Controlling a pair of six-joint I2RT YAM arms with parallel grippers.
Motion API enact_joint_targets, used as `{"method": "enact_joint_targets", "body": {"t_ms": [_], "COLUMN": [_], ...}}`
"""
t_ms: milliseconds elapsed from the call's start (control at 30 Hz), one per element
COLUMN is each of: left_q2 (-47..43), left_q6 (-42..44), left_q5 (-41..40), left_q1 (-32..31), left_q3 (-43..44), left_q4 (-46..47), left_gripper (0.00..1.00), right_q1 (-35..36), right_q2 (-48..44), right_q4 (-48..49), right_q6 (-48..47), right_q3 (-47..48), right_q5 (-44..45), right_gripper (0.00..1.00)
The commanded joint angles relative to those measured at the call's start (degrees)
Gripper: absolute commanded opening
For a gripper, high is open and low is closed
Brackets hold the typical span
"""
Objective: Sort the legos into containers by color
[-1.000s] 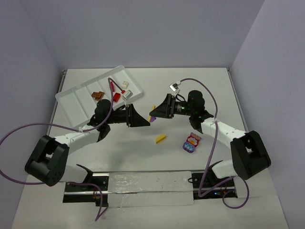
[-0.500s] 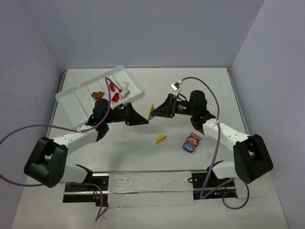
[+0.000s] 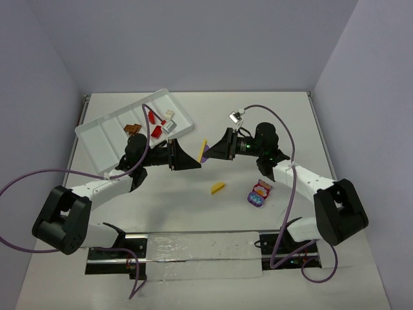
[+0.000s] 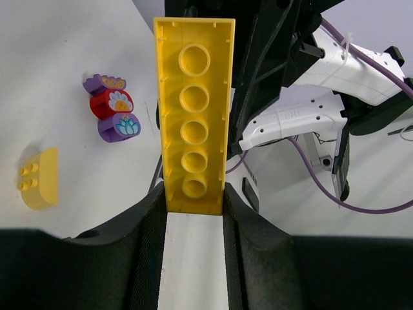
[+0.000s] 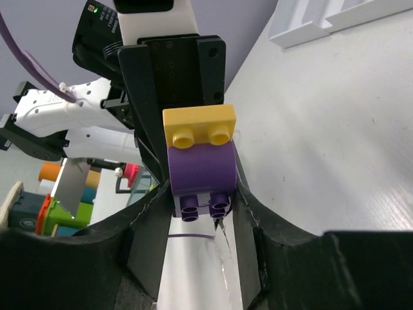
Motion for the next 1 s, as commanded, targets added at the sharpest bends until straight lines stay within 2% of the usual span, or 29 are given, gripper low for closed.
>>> {"method": "enact_joint_targets", "body": {"t_ms": [0, 33, 100, 133, 300, 433, 600, 667, 767, 833, 900, 967], "left_q2": [-1.49, -1.60, -2.14, -2.53, -5.37, -7.84, -9.14, -10.20, -13.08, -13.81, -12.12, -9.62], "left_q6": [0.22, 0.35, 0.97, 1.17, -1.29, -1.74, -1.15, 1.57, 8.57, 13.43, 15.82, 17.30], "left_q5": [0.27, 0.23, -0.17, -0.42, 0.37, 0.17, -0.67, -2.76, -14.12, -27.93, -47.73, -53.55], "left_q1": [0.30, 0.30, 0.38, 0.73, 4.85, 9.63, 12.17, 13.78, 17.78, 19.05, 20.30, 24.54], "left_q3": [1.76, 1.83, 2.10, 2.20, 0.27, -1.03, -0.93, 1.20, 5.55, 12.55, 18.82, 20.52], "left_q4": [2.34, 1.97, 0.46, -0.03, 1.71, 0.81, -1.78, -10.08, -27.11, -47.78, -60.16, -66.42], "left_gripper": [0.00, 0.00, 0.00, 0.00, 0.00, 0.00, 0.00, 0.00, 0.00, 0.00, 0.00, 0.00], "right_q1": [0.76, 0.81, 0.61, 0.31, -1.78, -2.58, -2.58, -2.48, -2.41, -2.41, -2.41, -2.33], "right_q2": [-0.07, -0.19, -0.54, -0.92, -2.82, -4.60, -5.15, -5.58, -6.68, -7.53, -8.32, -8.48], "right_q4": [3.87, 3.87, 3.71, 3.42, 0.93, -10.68, -21.80, -25.62, -32.20, -33.83, -35.67, -35.78], "right_q6": [-0.15, -0.17, -0.41, -0.51, -1.31, -6.09, -11.52, -13.05, -16.07, -17.39, -18.12, -18.27], "right_q3": [1.22, 1.15, 0.36, -0.34, -3.46, -3.36, 0.62, 1.98, 4.00, 4.42, 4.88, 5.24], "right_q5": [-0.82, -0.61, 0.20, 0.96, 4.48, 8.74, 15.16, 19.53, 24.26, 26.44, 27.83, 27.81], "right_gripper": [0.29, 0.22, 0.02, 0.00, 0.00, 0.00, 0.00, 0.00, 0.00, 0.00, 0.00, 0.00]}}
